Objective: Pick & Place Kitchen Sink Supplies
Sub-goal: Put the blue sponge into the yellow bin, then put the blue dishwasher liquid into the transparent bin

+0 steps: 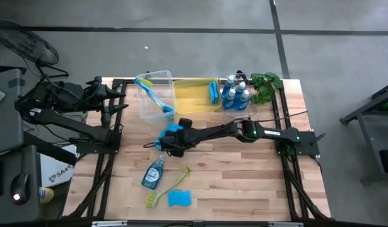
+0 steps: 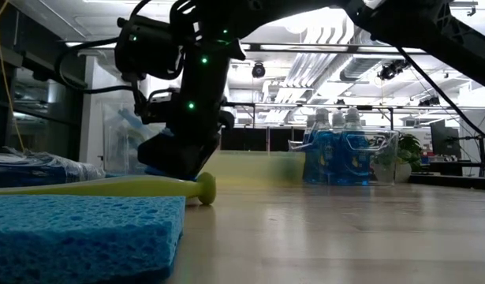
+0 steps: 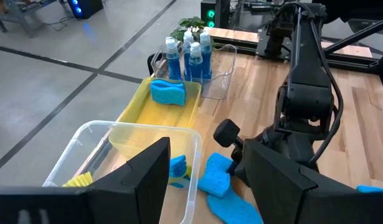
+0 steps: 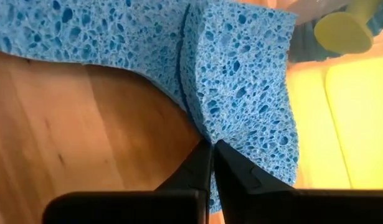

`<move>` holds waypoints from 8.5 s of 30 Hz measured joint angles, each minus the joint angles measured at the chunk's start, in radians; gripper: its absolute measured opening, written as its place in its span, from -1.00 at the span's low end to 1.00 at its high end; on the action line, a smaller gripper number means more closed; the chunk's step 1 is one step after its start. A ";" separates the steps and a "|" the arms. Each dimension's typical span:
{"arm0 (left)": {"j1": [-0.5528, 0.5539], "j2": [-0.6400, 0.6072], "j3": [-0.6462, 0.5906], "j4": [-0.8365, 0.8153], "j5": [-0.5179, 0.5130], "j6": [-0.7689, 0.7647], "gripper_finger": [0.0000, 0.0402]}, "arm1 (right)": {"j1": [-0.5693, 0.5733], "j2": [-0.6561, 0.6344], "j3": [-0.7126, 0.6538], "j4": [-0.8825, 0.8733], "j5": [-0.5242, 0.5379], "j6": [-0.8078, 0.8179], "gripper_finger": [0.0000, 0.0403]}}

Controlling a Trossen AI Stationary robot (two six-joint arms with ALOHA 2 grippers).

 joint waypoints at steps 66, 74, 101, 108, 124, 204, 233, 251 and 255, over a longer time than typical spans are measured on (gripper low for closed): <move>0.000 0.000 0.000 -0.006 0.026 -0.007 0.00 | -0.091 -0.381 0.000 -0.064 -0.541 0.174 -1.00; 0.000 0.000 0.000 -0.007 0.026 -0.007 0.00 | -0.079 -0.381 0.000 0.020 -0.727 0.083 -1.00; 0.000 0.000 0.000 -0.029 0.026 -0.058 0.00 | -0.151 -0.443 -0.002 0.423 -0.920 -0.075 -1.00; 0.000 0.000 0.000 -0.029 0.024 -0.092 0.00 | -0.172 -0.550 0.000 0.205 -0.851 -0.183 -1.00; 0.000 0.003 0.000 -0.018 0.015 -0.139 0.00 | -0.148 -0.655 -0.348 0.417 -0.902 -0.157 -1.00; 0.000 0.159 0.000 -0.051 -0.245 -0.230 0.00 | -0.596 -0.809 -0.998 0.720 -0.543 0.585 -1.00; 0.000 0.159 0.000 -0.051 -0.229 -0.226 0.00 | -0.596 -0.809 -0.998 0.716 -0.539 0.603 -0.60; 0.000 0.159 0.000 -0.050 -0.228 -0.227 0.00 | -0.593 -0.810 -0.998 1.034 -0.669 0.536 -0.55; 0.000 0.159 0.000 -0.049 -0.228 -0.234 0.00 | -0.574 -0.812 -0.998 1.191 -0.746 0.490 -0.55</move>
